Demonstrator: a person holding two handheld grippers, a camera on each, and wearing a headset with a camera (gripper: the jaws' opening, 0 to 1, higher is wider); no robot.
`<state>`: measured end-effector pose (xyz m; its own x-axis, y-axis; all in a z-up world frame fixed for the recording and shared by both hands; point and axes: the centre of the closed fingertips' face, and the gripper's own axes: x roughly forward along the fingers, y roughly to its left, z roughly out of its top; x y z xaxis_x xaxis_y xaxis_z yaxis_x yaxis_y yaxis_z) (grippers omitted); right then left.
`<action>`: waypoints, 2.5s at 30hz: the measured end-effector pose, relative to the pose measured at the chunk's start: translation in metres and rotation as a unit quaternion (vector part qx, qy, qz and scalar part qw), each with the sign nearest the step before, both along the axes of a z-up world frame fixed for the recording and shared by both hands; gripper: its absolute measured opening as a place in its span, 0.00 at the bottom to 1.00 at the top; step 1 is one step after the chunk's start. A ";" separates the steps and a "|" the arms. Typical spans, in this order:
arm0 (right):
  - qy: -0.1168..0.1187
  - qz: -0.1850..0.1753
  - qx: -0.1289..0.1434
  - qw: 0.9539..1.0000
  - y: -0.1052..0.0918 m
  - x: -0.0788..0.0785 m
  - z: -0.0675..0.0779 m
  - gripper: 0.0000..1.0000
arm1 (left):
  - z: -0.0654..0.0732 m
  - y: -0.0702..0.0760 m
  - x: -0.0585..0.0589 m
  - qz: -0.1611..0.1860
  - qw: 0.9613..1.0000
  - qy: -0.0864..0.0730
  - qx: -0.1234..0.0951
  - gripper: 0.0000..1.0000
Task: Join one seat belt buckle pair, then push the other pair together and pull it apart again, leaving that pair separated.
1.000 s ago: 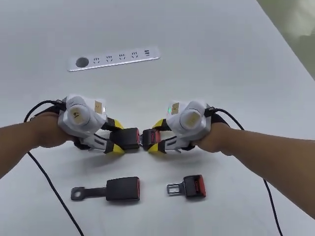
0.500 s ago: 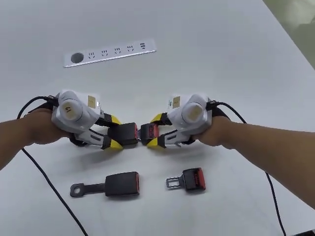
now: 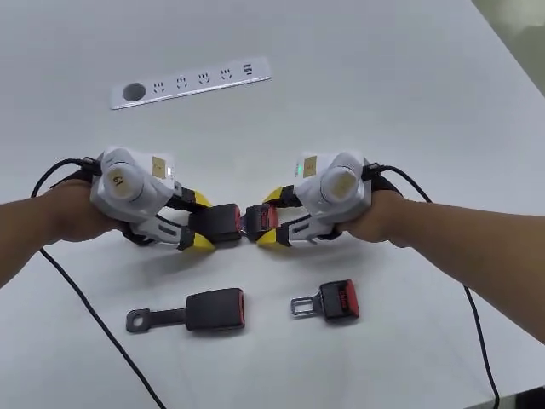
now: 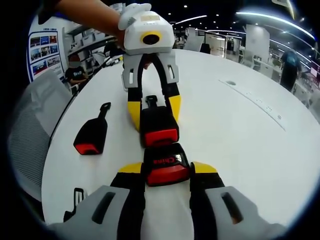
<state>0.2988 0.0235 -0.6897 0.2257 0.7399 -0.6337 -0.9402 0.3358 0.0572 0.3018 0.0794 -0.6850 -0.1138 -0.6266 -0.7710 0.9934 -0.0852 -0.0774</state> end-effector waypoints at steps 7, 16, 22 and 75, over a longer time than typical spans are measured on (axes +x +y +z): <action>0.000 -0.003 0.006 1.000 0.000 0.000 0.000 0.32 | 0.001 0.000 0.000 -0.002 1.000 0.003 -0.004 0.33; -0.010 -0.014 -0.013 1.000 0.003 -0.002 -0.001 0.34 | 0.000 -0.001 -0.001 -0.010 1.000 -0.011 0.011 0.34; -0.011 -0.033 -0.024 0.999 0.003 -0.004 0.000 0.35 | 0.001 -0.002 -0.003 -0.002 1.000 -0.017 0.024 0.35; -0.065 -0.334 0.050 0.939 -0.087 -0.098 0.083 0.80 | 0.099 0.045 -0.066 0.422 0.896 -0.024 -0.133 0.98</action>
